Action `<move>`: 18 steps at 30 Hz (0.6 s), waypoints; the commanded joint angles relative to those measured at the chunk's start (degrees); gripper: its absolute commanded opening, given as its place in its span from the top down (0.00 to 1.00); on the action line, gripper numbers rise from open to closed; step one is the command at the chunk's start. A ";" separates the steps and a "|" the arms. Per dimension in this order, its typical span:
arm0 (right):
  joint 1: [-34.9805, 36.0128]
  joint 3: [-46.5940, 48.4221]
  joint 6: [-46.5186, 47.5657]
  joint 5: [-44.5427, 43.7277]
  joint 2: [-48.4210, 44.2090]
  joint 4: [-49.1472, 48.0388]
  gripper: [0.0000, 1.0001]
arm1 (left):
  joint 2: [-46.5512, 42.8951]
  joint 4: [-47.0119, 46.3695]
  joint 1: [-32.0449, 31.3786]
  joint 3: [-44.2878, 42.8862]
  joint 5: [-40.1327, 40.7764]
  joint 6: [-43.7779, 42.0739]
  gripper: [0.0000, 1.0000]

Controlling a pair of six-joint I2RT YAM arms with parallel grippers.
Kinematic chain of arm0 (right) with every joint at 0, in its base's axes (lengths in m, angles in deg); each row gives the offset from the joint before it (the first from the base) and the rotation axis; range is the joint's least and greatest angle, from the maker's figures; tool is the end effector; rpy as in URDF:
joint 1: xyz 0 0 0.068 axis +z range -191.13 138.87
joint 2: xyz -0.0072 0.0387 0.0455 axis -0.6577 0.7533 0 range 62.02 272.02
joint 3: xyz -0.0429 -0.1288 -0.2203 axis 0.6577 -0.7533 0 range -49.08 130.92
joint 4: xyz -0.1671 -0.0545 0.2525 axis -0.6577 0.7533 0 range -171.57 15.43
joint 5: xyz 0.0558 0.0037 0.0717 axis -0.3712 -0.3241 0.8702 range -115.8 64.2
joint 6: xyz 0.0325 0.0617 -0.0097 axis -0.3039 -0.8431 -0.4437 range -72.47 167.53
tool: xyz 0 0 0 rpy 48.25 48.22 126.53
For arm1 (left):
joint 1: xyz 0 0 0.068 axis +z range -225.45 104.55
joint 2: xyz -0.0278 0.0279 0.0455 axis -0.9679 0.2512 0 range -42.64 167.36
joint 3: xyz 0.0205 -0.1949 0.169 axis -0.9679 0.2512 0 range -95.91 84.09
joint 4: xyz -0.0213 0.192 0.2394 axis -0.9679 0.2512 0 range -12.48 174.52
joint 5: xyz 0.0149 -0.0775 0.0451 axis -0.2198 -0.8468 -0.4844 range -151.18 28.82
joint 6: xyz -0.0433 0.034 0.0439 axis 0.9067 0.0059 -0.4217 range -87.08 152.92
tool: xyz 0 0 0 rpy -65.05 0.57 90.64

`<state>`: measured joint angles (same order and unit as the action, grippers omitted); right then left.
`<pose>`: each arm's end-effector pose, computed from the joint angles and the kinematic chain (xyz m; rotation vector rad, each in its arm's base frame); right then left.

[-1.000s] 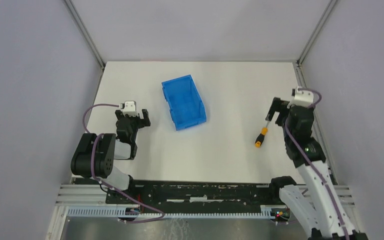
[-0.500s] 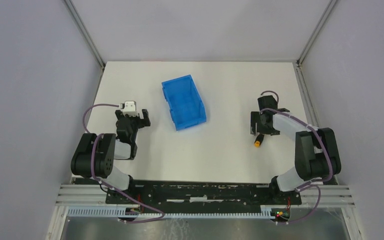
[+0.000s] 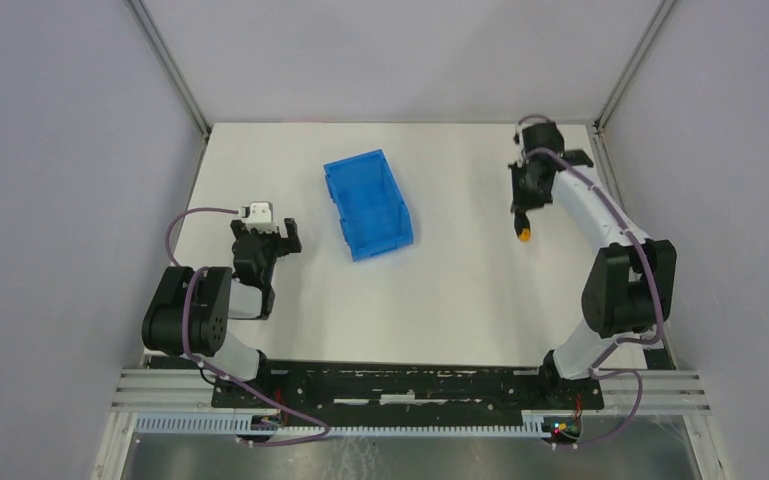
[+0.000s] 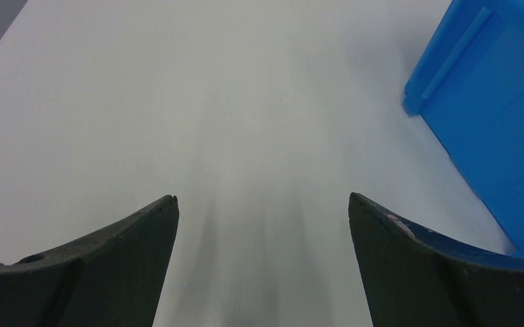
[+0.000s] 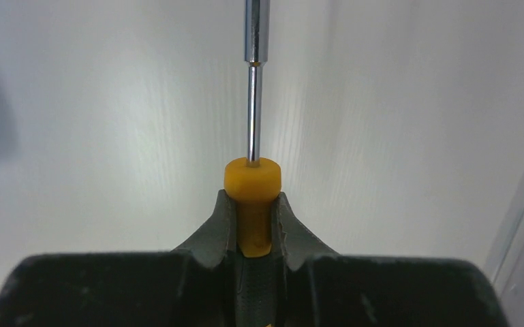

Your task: Put the screwdriver in the bin

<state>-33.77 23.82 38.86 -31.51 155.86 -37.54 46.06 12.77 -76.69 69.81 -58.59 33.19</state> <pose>0.3856 0.0440 0.1944 0.0608 2.6947 -0.0498 0.2806 -0.0034 0.0739 -0.0184 1.7392 0.0199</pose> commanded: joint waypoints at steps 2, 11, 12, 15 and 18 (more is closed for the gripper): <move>-0.06 31.59 4.09 2.88 5.34 18.63 1.00 | -0.81 -1.48 0.27 -0.22 -0.36 1.22 0.00; 7.16 41.54 -6.01 7.13 6.72 6.22 1.00 | -0.86 -1.48 0.27 -0.22 -0.36 1.21 0.00; 9.82 38.26 -7.42 7.12 4.69 -0.83 1.00 | -0.84 -1.51 0.27 -0.22 -0.39 1.21 0.00; 20.36 26.33 -6.51 6.07 0.50 -23.94 1.00 | -0.84 -1.47 0.27 -0.22 -0.33 1.22 0.00; 29.19 18.02 -0.76 2.93 1.66 -41.99 1.00 | -0.83 -1.50 0.27 -0.22 -0.37 1.17 0.00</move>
<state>-14.82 48.68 34.36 -27.29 159.45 -50.00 46.06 12.77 -76.69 69.81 -58.59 33.19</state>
